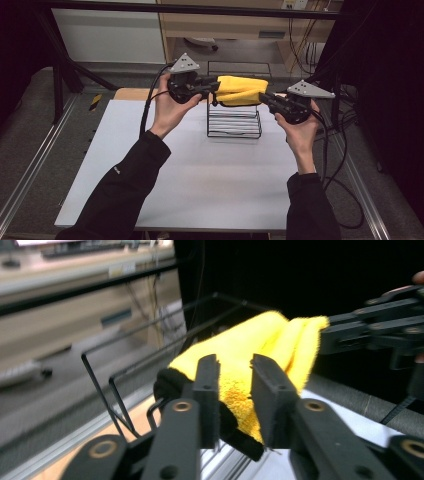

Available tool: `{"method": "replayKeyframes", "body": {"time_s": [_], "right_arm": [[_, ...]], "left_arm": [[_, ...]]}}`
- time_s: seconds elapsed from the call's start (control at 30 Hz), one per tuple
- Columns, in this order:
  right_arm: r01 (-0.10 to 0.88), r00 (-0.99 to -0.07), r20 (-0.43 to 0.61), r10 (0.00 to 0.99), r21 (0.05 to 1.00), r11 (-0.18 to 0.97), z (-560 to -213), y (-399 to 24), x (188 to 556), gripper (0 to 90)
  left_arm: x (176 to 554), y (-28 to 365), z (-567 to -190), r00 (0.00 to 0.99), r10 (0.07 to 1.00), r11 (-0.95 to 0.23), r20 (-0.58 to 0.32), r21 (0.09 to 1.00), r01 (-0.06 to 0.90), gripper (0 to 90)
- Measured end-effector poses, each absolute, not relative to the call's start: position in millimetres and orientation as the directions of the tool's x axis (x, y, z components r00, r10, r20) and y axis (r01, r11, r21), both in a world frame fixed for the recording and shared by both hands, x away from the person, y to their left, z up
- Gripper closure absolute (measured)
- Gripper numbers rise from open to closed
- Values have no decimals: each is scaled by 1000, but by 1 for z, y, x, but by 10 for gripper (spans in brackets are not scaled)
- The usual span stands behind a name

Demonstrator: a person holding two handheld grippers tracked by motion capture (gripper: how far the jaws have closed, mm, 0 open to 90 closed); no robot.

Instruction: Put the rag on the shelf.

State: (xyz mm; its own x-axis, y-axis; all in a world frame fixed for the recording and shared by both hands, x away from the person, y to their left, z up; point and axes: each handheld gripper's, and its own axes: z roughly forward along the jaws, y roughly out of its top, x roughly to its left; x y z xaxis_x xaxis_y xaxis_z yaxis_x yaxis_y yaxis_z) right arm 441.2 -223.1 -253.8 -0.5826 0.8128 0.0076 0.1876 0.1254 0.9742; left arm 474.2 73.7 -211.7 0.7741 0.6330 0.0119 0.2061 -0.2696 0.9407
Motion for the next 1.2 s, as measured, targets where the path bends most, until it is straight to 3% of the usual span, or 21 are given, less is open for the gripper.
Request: {"method": "replayKeyframes", "body": {"time_s": [0.27,0.47,0.57,0.67,0.73,0.97,1.2], "right_arm": [[185,-591,9,807,975,125,-258,-225,440,785],[180,-600,3,800,975,131,-254,-223,438,679],[159,-604,0,797,980,121,-245,-221,435,572],[141,-610,-1,793,984,109,-235,-220,434,577],[156,-610,11,792,982,106,-232,-217,436,606],[294,-592,87,802,949,114,-262,-213,451,866],[342,-541,122,832,936,85,-292,-222,463,887]], "left_arm": [[483,61,-228,776,631,-337,14,906,257,895],[484,59,-233,773,632,-376,53,893,246,899],[486,58,-235,773,631,-392,66,887,244,899],[486,56,-240,772,631,-403,75,882,243,899],[488,55,-244,773,631,-405,71,880,250,899],[492,56,-255,772,633,-393,59,883,255,899],[498,54,-267,764,643,-390,58,883,262,897]]}}
